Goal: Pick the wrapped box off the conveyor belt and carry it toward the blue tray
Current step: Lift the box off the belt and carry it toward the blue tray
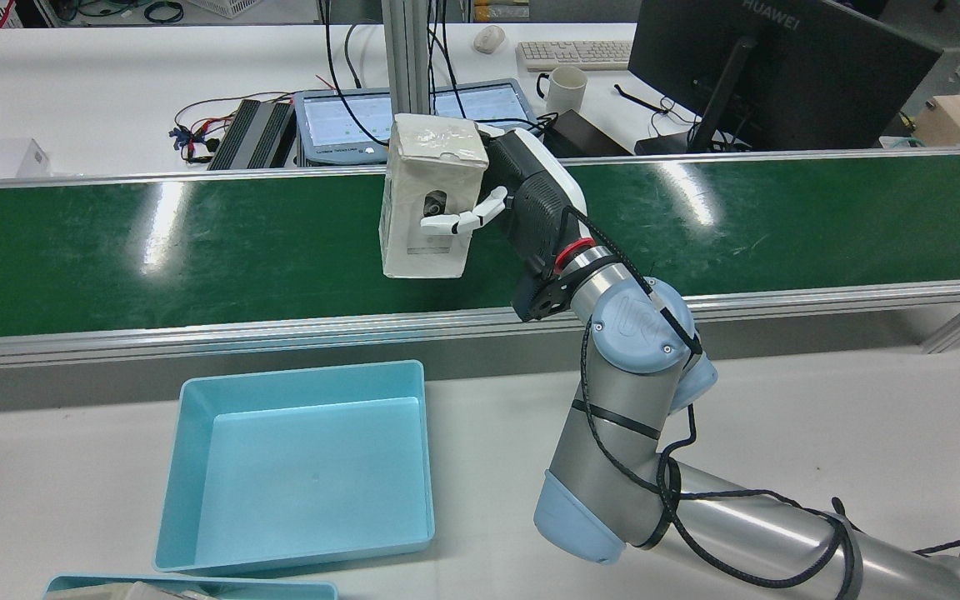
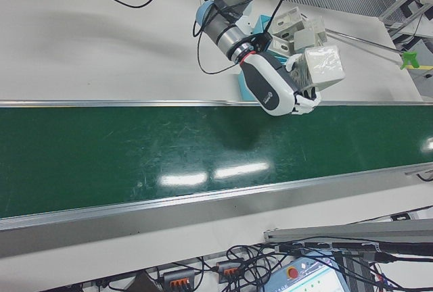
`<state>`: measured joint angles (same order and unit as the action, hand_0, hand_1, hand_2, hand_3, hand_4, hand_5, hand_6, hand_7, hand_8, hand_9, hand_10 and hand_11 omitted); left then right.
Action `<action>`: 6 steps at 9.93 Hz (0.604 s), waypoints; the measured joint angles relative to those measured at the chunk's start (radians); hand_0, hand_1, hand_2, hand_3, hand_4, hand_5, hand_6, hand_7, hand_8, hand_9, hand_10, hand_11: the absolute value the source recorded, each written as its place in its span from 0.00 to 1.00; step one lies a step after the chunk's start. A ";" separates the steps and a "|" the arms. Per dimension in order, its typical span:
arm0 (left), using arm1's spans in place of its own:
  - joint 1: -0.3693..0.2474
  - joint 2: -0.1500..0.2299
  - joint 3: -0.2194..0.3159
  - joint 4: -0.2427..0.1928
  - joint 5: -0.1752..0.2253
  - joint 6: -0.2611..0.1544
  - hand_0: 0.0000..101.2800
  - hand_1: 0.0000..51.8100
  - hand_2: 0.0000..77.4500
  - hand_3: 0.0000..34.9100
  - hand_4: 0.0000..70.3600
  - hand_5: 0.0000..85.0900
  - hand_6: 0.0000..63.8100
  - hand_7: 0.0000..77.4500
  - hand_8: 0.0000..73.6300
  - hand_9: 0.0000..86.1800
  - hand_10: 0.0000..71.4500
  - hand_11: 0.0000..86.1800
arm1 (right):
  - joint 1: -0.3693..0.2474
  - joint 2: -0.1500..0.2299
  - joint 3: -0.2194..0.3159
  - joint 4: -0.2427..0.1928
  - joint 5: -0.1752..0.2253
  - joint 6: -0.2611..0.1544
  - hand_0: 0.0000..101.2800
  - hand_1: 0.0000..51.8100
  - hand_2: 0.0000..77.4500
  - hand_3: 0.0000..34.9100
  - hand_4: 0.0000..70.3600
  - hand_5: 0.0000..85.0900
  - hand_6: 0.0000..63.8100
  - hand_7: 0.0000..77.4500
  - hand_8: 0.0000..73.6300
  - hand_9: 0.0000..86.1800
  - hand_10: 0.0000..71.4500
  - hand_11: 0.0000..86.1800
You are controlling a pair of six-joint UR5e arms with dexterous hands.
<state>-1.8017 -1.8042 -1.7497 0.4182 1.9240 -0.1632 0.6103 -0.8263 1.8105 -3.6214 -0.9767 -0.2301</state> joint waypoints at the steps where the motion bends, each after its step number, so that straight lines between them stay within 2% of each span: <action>1: 0.000 0.000 0.000 0.000 0.000 0.000 0.00 0.00 0.01 0.00 0.00 0.01 0.00 0.01 0.01 0.01 0.01 0.01 | -0.038 0.000 0.038 -0.014 0.001 -0.025 0.50 0.14 0.36 0.03 0.52 0.67 0.67 0.78 0.75 0.67 0.85 0.47; 2: 0.000 0.000 0.000 0.000 0.000 0.000 0.00 0.00 0.01 0.00 0.00 0.01 0.00 0.01 0.01 0.01 0.01 0.01 | -0.082 -0.001 0.064 -0.021 0.010 -0.047 0.50 0.01 0.46 0.00 0.52 0.70 0.68 0.83 0.76 0.72 0.85 0.50; 3: 0.000 0.000 0.000 0.000 0.000 0.000 0.00 0.00 0.01 0.00 0.00 0.01 0.01 0.01 0.01 0.01 0.01 0.01 | -0.125 -0.003 0.082 -0.024 0.028 -0.068 0.50 0.01 0.49 0.00 0.52 0.73 0.70 0.91 0.77 0.77 0.82 0.56; 4: 0.000 0.000 0.000 0.000 0.000 0.000 0.00 0.00 0.01 0.00 0.00 0.01 0.01 0.01 0.01 0.01 0.01 0.01 | -0.161 -0.006 0.092 -0.025 0.045 -0.090 0.48 0.01 0.56 0.00 0.52 0.73 0.86 1.00 0.93 0.94 0.79 0.65; 5: 0.000 0.000 0.000 0.000 0.000 0.000 0.00 0.00 0.01 0.00 0.00 0.01 0.01 0.01 0.01 0.01 0.01 0.01 | -0.187 -0.008 0.096 -0.025 0.056 -0.107 0.48 0.01 0.56 0.00 0.52 0.73 0.86 1.00 0.93 0.94 0.74 0.72; 6: 0.000 0.000 0.000 0.000 0.000 0.000 0.00 0.00 0.01 0.00 0.00 0.01 0.01 0.01 0.01 0.01 0.01 0.01 | -0.209 -0.009 0.097 -0.024 0.061 -0.119 0.49 0.01 0.56 0.00 0.52 0.73 0.97 1.00 0.90 0.95 0.67 0.75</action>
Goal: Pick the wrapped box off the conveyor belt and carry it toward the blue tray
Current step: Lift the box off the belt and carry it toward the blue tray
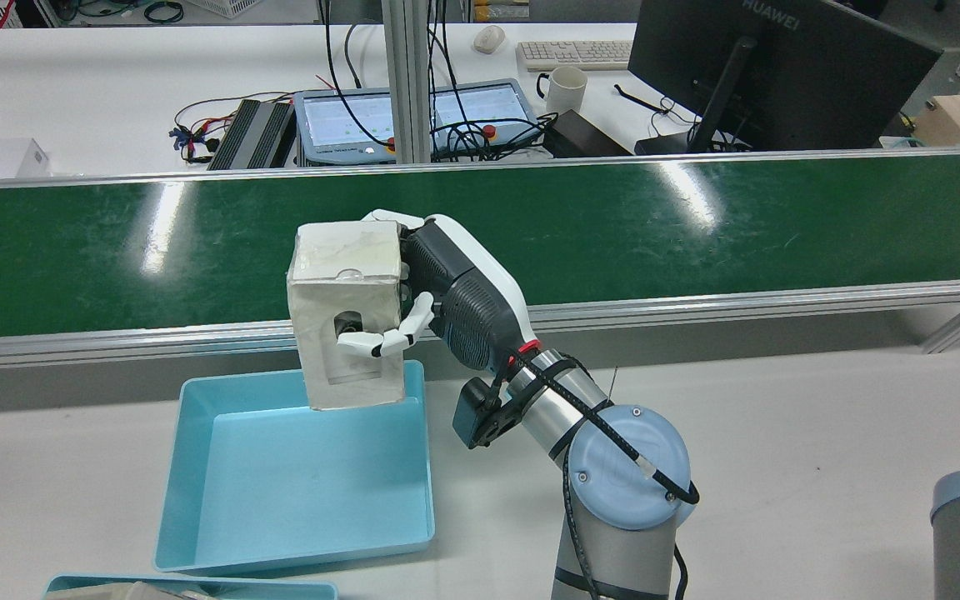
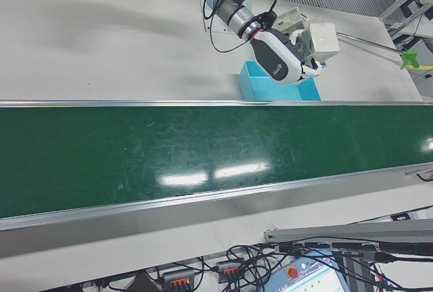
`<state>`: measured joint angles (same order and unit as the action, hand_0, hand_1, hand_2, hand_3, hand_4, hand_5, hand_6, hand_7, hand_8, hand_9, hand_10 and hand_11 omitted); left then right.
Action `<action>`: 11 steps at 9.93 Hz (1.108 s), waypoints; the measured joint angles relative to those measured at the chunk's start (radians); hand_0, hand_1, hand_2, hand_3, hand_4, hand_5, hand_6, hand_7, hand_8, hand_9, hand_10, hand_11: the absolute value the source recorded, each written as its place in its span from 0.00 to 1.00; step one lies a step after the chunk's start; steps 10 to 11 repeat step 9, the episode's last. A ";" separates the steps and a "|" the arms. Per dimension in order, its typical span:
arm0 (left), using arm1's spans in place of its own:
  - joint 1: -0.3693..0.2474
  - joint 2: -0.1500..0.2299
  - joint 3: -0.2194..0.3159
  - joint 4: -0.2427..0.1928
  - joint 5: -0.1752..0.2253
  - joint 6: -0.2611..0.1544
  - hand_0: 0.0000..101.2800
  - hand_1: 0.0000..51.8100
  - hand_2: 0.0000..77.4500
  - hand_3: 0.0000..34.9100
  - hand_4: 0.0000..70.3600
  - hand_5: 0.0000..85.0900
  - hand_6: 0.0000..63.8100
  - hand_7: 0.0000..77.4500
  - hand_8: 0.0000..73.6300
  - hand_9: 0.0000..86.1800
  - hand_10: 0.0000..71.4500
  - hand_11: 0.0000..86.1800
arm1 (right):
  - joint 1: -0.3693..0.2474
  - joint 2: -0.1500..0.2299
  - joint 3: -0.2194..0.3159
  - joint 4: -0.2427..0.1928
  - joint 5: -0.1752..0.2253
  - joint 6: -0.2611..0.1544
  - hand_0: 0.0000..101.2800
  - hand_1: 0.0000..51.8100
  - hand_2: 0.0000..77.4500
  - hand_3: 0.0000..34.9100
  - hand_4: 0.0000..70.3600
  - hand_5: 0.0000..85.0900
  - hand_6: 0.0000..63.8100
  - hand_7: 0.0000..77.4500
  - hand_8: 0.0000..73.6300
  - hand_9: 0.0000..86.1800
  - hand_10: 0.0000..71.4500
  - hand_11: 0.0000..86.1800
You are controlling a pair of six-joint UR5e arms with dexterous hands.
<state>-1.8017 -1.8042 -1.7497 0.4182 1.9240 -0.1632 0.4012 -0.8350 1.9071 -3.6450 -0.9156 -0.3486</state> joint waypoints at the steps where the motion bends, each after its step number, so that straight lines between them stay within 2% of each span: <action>1: 0.000 0.000 0.000 0.000 0.000 0.000 0.00 0.00 0.01 0.00 0.00 0.01 0.01 0.01 0.01 0.01 0.01 0.01 | -0.018 0.000 0.000 0.002 0.000 -0.005 0.49 0.01 0.56 0.00 0.52 0.73 0.97 1.00 0.90 0.95 0.67 0.75; 2: 0.000 0.000 0.000 0.000 0.000 0.000 0.00 0.00 0.01 0.00 0.00 0.01 0.01 0.01 0.01 0.01 0.01 0.01 | -0.032 0.001 -0.001 0.004 -0.002 -0.008 0.52 0.01 0.56 0.00 0.45 0.76 0.84 1.00 0.72 1.00 0.34 0.53; 3: 0.000 0.000 0.000 0.000 0.000 0.000 0.00 0.00 0.01 0.00 0.00 0.01 0.01 0.01 0.01 0.01 0.01 0.01 | -0.046 0.003 -0.001 0.005 -0.004 -0.009 0.52 0.01 0.56 0.00 0.45 0.76 0.71 1.00 0.60 1.00 0.34 0.53; 4: 0.000 0.000 0.000 0.000 0.000 0.000 0.00 0.00 0.01 0.00 0.00 0.01 0.01 0.01 0.01 0.01 0.00 0.01 | -0.056 0.004 -0.001 0.006 -0.004 -0.010 0.53 0.07 0.51 0.00 0.36 0.70 0.52 1.00 0.47 1.00 0.18 0.42; 5: 0.000 0.000 0.000 0.000 0.000 0.000 0.00 0.00 0.01 0.00 0.00 0.01 0.01 0.01 0.01 0.01 0.00 0.01 | -0.064 0.005 0.000 0.007 -0.004 -0.010 0.51 0.20 0.44 0.00 0.25 0.61 0.32 1.00 0.35 0.98 0.00 0.32; 6: 0.000 0.000 0.000 0.000 0.000 0.000 0.00 0.00 0.01 0.00 0.00 0.01 0.01 0.01 0.01 0.01 0.01 0.01 | -0.070 0.006 0.001 0.009 -0.003 -0.010 0.51 0.20 0.44 0.00 0.25 0.61 0.32 1.00 0.35 0.98 0.00 0.32; 7: 0.000 0.000 0.000 0.000 0.000 0.000 0.00 0.00 0.01 0.00 0.00 0.01 0.01 0.01 0.01 0.01 0.01 0.01 | -0.073 0.007 0.003 0.011 -0.003 -0.010 0.46 0.11 0.24 0.00 0.15 0.16 0.09 0.22 0.00 0.01 0.00 0.01; 8: 0.000 0.000 0.000 0.000 0.000 0.000 0.00 0.00 0.01 0.00 0.00 0.01 0.01 0.01 0.01 0.01 0.01 0.01 | -0.074 0.007 0.006 0.016 -0.003 -0.009 0.46 0.11 0.24 0.00 0.15 0.16 0.09 0.22 0.00 0.01 0.00 0.01; 9: 0.000 0.000 0.000 0.000 0.000 0.000 0.00 0.00 0.01 0.00 0.00 0.01 0.01 0.01 0.01 0.01 0.01 0.01 | -0.074 0.005 0.013 0.021 -0.002 -0.008 0.46 0.17 0.08 0.00 0.17 0.05 0.12 0.20 0.04 0.02 0.00 0.01; 11: 0.000 0.000 0.000 0.000 0.000 0.000 0.00 0.00 0.01 0.00 0.00 0.01 0.01 0.01 0.01 0.01 0.01 0.01 | -0.074 0.005 0.013 0.021 -0.002 -0.008 0.46 0.17 0.08 0.00 0.17 0.05 0.12 0.20 0.04 0.02 0.00 0.01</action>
